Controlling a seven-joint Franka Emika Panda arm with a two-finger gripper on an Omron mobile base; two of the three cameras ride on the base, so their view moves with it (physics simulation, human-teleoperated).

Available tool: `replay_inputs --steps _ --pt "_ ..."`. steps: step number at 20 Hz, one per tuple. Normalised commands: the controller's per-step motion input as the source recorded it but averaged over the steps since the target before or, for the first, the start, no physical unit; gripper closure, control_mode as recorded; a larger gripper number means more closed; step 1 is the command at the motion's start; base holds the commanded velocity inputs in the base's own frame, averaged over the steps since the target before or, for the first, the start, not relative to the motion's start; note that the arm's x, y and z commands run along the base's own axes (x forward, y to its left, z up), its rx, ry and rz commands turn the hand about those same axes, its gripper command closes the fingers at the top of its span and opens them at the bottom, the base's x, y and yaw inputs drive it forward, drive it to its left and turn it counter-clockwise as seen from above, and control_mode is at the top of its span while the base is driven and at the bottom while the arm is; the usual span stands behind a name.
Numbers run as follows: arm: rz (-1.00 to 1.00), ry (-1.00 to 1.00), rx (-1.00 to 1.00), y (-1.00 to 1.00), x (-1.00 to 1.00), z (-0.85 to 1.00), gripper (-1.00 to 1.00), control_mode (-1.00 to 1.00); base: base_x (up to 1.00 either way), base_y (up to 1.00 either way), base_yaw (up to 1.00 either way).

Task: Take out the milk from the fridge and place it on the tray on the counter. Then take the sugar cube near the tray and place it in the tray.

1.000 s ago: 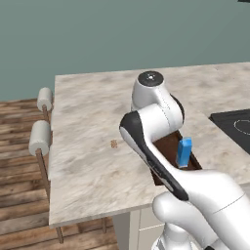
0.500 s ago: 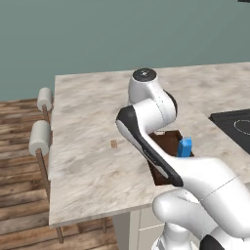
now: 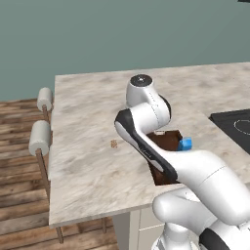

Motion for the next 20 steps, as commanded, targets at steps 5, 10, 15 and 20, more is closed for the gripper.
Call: replay_inputs --steps 5,10,15,20 --pt "0.01 0.01 0.12 0.00 0.35 -0.20 -1.00 -1.00 0.00 0.00 0.00" --pt "0.00 0.01 0.06 0.00 0.40 -0.29 -1.00 -1.00 0.00 0.00 0.00" --pt "0.00 0.05 0.01 0.00 0.39 -0.24 -1.00 -1.00 0.00 0.00 0.00" --pt "0.00 0.15 0.00 0.07 0.44 -0.21 -1.00 -1.00 0.00 0.00 0.00"
